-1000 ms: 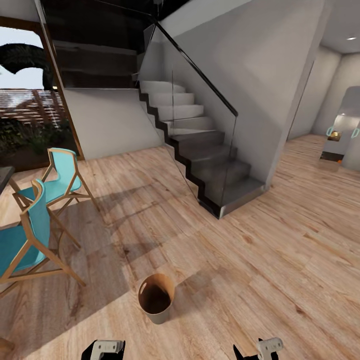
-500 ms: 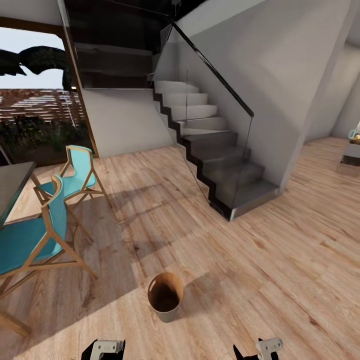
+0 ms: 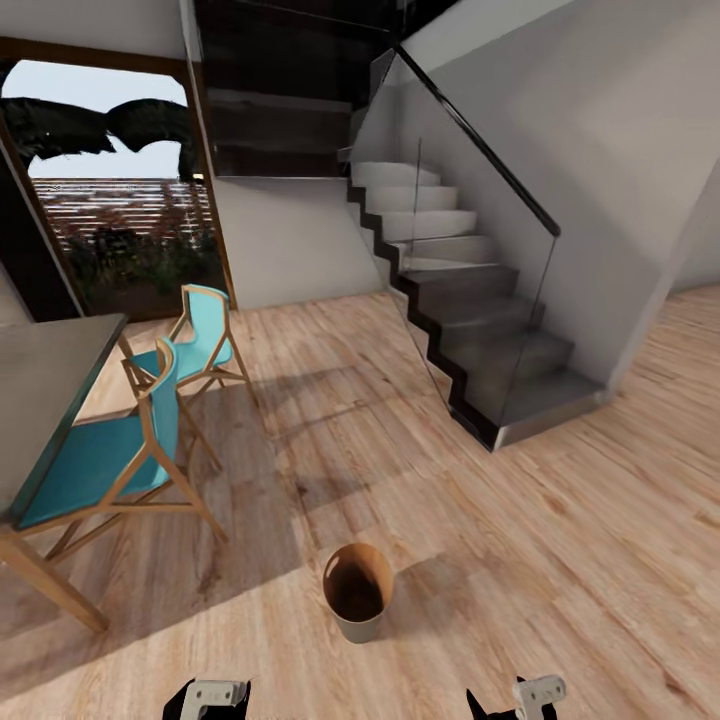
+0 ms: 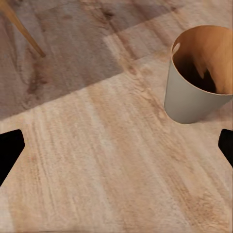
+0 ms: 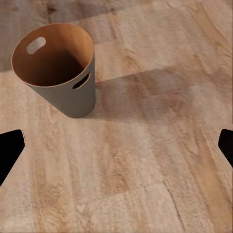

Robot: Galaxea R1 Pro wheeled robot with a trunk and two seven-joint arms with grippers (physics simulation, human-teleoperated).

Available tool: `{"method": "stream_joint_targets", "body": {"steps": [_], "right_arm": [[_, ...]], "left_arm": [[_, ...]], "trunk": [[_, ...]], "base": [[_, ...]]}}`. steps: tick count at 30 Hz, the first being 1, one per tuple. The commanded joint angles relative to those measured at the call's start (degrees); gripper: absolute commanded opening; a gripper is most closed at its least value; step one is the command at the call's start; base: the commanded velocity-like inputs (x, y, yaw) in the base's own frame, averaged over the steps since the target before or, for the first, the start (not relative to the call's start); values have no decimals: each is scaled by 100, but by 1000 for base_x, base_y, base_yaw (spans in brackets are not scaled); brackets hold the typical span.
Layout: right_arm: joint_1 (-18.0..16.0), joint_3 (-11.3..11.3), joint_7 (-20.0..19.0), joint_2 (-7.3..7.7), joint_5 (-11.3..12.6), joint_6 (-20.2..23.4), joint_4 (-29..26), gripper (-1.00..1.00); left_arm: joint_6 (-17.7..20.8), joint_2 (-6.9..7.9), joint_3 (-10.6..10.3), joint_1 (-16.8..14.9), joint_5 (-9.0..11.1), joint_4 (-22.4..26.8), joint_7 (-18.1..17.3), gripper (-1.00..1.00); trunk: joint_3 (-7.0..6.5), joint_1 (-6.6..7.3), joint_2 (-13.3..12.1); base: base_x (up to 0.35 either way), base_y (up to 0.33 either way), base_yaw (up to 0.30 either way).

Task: Put the three can of soda from the living room inside the tash can in the kitchen.

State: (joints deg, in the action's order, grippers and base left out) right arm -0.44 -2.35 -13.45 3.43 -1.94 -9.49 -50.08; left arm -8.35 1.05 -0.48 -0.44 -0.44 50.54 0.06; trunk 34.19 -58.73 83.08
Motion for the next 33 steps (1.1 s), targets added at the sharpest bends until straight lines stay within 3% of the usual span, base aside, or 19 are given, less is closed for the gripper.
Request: {"method": "stream_joint_targets", "body": {"steps": [1,21,33], "right_arm": [[0,3,0,0,0,0,3,100],[0,6,0,0,0,0,42,100],[0,6,0,0,-3,0,42,100]], "left_arm": [[0,0,-2,0,0,0,2,100],[0,0,-3,0,-8,-6,3,100],[0,-1,14,0,-12,28,19,100]], "trunk": [[0,0,0],[0,0,0],[0,0,0]], "base": [[0,0,242],[0,-5,242],[0,-253,239]]}}
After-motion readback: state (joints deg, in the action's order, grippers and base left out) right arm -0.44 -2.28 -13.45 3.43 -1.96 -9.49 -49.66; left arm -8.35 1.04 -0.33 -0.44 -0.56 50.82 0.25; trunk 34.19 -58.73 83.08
